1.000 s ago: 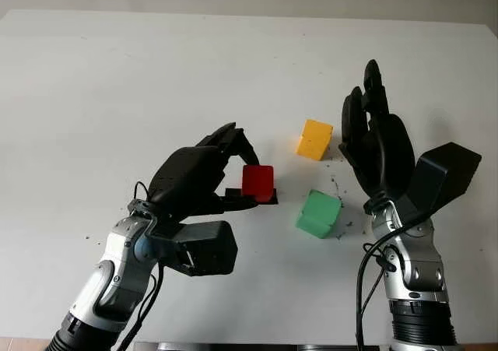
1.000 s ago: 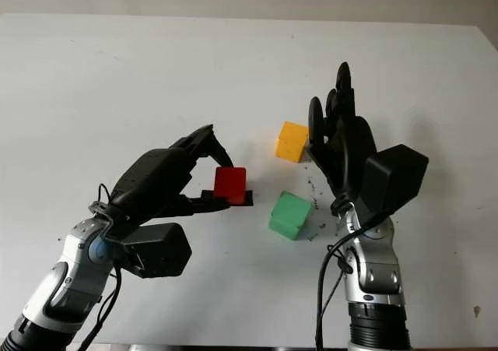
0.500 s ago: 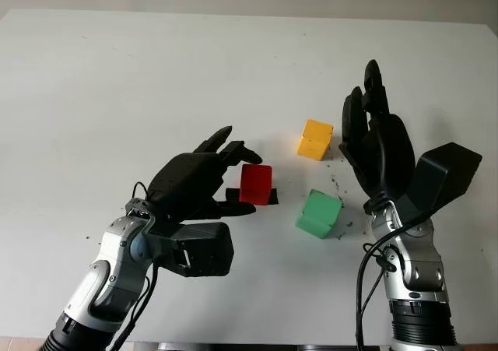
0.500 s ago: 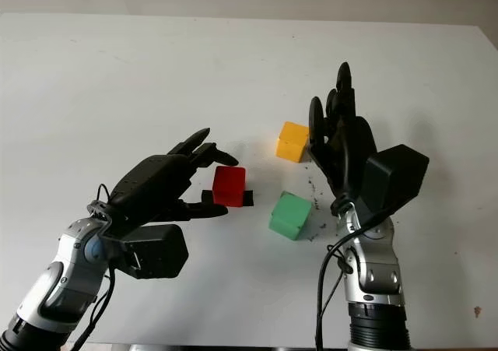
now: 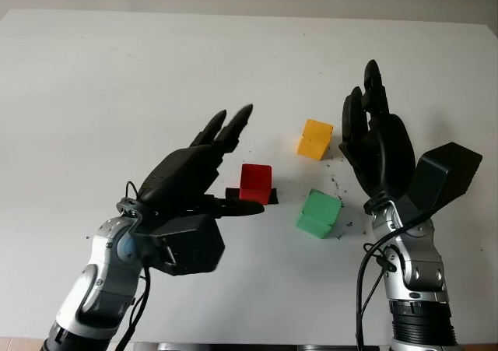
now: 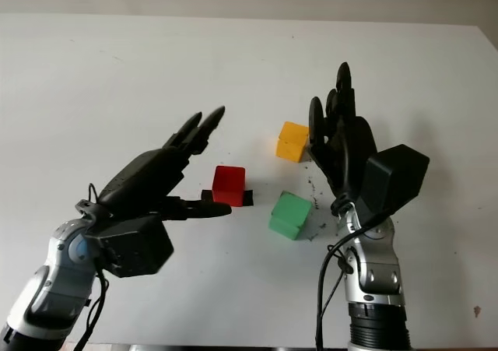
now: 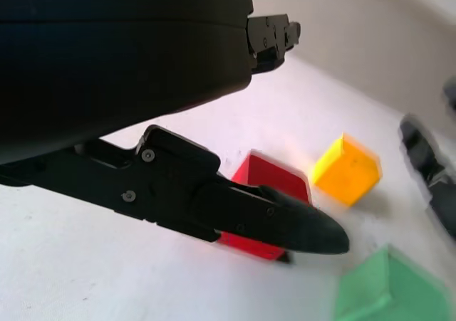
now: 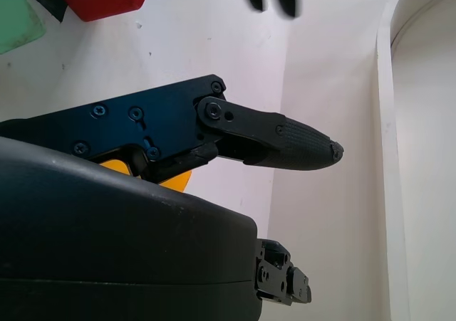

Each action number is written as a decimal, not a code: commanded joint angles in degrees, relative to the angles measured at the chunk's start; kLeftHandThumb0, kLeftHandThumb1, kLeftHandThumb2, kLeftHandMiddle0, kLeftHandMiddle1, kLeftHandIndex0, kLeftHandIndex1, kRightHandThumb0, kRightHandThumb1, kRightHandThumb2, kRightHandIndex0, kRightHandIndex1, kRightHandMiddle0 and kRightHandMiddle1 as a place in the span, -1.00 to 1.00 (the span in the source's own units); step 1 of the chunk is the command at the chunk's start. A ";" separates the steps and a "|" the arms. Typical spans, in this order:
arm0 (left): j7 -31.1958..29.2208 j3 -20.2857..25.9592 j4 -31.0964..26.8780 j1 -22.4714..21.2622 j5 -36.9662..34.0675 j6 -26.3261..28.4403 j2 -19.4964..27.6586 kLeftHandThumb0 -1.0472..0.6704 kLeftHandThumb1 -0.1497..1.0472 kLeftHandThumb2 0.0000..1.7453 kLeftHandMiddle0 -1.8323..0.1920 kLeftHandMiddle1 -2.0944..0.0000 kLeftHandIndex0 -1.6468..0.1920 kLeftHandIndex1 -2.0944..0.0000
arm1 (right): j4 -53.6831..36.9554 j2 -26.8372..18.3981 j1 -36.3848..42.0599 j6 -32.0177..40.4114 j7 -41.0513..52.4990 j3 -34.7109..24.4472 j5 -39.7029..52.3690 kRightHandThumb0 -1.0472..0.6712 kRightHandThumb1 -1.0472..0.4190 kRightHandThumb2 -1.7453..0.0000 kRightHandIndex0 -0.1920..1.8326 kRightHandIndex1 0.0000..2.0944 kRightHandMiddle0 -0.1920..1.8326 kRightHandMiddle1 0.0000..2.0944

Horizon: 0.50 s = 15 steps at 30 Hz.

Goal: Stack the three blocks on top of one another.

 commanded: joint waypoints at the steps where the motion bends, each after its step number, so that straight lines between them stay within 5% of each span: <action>1: 2.69 3.39 -0.39 0.64 -3.90 -1.51 -2.09 -0.80 1.00 -0.34 1.00 1.00 1.00 1.00 | -0.56 -0.77 0.16 -0.62 0.25 -0.37 0.12 -0.54 -1.00 0.29 -1.00 -1.00 -1.00 -1.00; 8: 10.55 12.84 5.20 -4.95 -17.38 -0.39 -8.42 -0.75 1.00 -0.24 1.00 1.00 1.00 1.00 | -0.86 -1.84 -1.46 0.30 -0.10 -0.78 -0.29 -0.53 -1.00 0.28 -1.00 -1.00 -1.00 -1.00; 15: 12.26 17.56 15.29 -9.41 -26.31 -4.31 -9.25 -0.70 1.00 -0.25 1.00 1.00 1.00 1.00 | -2.32 -5.05 -3.24 2.24 0.78 -2.08 -0.04 -0.54 -1.00 0.34 -1.00 -1.00 -1.00 -1.00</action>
